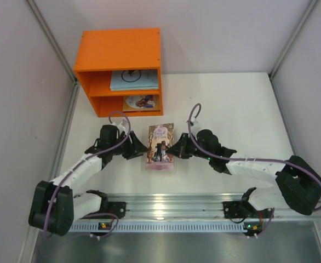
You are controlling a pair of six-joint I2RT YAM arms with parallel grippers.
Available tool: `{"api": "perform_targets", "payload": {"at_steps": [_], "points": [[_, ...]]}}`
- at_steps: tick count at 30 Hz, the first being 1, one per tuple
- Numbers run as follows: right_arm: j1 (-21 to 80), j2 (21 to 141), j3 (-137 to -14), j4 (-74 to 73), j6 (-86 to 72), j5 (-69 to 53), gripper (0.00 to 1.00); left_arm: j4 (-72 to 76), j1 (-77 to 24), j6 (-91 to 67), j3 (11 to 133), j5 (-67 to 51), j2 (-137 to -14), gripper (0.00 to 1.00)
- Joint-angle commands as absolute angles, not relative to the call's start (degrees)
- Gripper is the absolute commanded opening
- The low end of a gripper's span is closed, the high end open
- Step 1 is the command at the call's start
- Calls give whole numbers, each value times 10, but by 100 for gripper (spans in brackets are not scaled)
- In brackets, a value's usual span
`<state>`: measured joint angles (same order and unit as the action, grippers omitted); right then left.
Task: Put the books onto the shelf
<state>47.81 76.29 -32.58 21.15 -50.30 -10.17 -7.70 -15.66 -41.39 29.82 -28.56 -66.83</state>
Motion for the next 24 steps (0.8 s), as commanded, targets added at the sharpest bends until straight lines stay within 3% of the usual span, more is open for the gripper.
{"api": "perform_targets", "payload": {"at_steps": [1, 7, 9, 14, 17, 18, 20, 21, 24], "points": [[462, 717, -329, 265, -471, -187, 0, -15, -155, -425, 279, -398, -627, 55], [461, 706, -327, 275, -467, -231, 0, 148, -156, -541, 210, -489, -558, 55], [461, 709, -323, 286, -472, -236, 0, 183, -156, -568, 196, -495, -546, 50], [461, 711, -307, 313, -487, -247, 1, 225, -156, -604, 178, -519, -536, 25], [455, 710, -303, 295, -487, -231, 14, 328, -155, -679, 148, -528, -540, 6], [454, 708, -301, 284, -489, -228, 24, 330, -156, -692, 146, -525, -541, 1], [445, 688, -301, 258, -493, -199, 38, 290, -154, -694, 153, -509, -544, 0], [442, 679, -301, 222, -494, -184, 54, 264, -153, -692, 164, -483, -543, 0], [439, 620, -306, 136, -480, -101, 77, 232, -141, -751, 167, -407, -518, 0]]}}
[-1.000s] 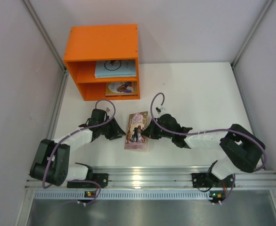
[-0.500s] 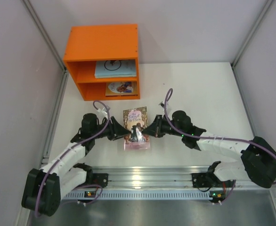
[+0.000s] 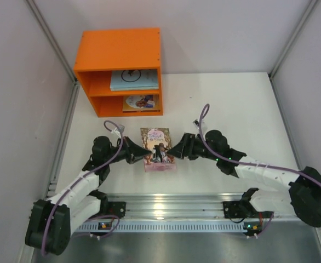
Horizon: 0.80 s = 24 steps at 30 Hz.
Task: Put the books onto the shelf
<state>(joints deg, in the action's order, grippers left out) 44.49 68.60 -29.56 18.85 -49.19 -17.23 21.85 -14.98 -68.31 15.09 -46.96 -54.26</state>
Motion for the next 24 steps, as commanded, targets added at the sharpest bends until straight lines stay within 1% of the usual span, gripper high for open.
{"api": "perform_targets", "payload": {"at_steps": [1, 2, 3, 4, 6, 7, 8, 10, 14, 16, 20, 24], "points": [[440, 606, -305, 123, -474, -80, 80, 229, -130, -773, 165, -385, -507, 0], [439, 577, -304, 110, -473, -70, 82, 222, -126, -792, 165, -353, -491, 0], [439, 562, -303, 85, -473, -61, 88, 209, -120, -814, 170, -325, -483, 0], [440, 549, -302, 76, -469, -45, 90, 193, -106, -817, 177, -269, -478, 0], [440, 513, -301, 49, -465, -33, 95, 154, -89, -829, 203, -224, -478, 0], [439, 504, -301, 41, -461, -20, 97, 155, -77, -831, 211, -179, -482, 0], [439, 485, -302, 24, -461, -15, 98, 153, -72, -833, 220, -158, -487, 0], [439, 473, -305, 8, -454, -3, 99, 138, -65, -858, 244, -99, -506, 0], [439, 456, -311, -15, -442, 13, 100, 198, -63, -902, 265, -23, -556, 0], [439, 455, -316, -19, -444, 26, 100, 245, -62, -915, 281, -7, -603, 0], [435, 466, -325, -21, -451, 34, 100, 274, -62, -924, 336, -5, -680, 0], [433, 470, -344, -20, -442, 35, 100, 351, -63, -944, 352, 28, -747, 0]]}}
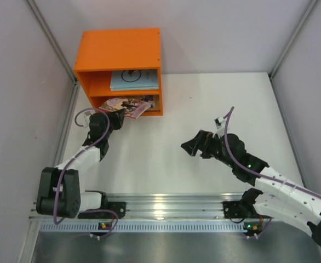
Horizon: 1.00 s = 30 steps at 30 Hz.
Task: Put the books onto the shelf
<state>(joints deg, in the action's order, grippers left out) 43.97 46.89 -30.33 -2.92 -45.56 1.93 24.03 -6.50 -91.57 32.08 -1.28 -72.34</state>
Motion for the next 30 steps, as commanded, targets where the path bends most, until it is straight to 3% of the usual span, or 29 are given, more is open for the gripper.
{"api": "perform_targets", "payload": {"at_steps": [1, 25, 30], "points": [[432, 469, -345, -21, -441, 38, 100, 355, -63, -948, 356, 34, -758, 0], [401, 477, -352, -23, -436, 48, 100, 543, -123, -954, 466, 96, -1037, 0], [399, 463, -356, -24, -426, 39, 100, 518, -132, -955, 462, 92, -1062, 13]]}}
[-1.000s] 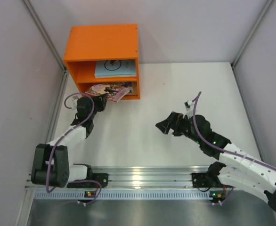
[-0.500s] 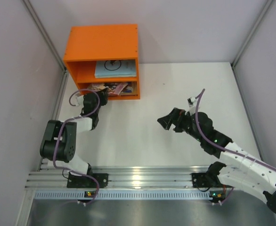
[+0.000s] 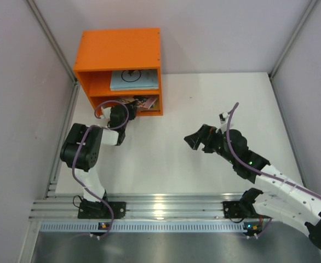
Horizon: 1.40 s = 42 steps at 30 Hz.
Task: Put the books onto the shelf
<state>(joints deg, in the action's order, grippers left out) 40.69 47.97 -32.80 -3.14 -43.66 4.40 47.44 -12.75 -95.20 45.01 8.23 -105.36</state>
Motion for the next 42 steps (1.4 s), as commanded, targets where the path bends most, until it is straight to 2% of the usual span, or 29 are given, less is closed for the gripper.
{"api": "perform_targets", "payload": {"at_steps": [1, 4, 9, 23, 28, 36, 42], "points": [[400, 461, -356, -24, -428, 40, 100, 517, -134, -958, 459, 93, -1063, 14], [400, 459, -355, -24, -431, 39, 100, 514, -141, -946, 457, 94, -1071, 18], [400, 454, -353, -27, -436, 35, 100, 469, -142, -932, 479, 64, -1086, 34], [400, 424, -338, -33, -448, 29, 100, 319, -149, -887, 476, 28, -1057, 52], [400, 402, -333, -40, -451, 32, 100, 317, -150, -879, 471, 25, -1053, 52], [400, 394, -334, -52, -447, 38, 100, 312, -162, -857, 484, 28, -1046, 43], [399, 402, -337, -52, -447, 40, 100, 298, -173, -861, 509, 31, -1052, 42]]}}
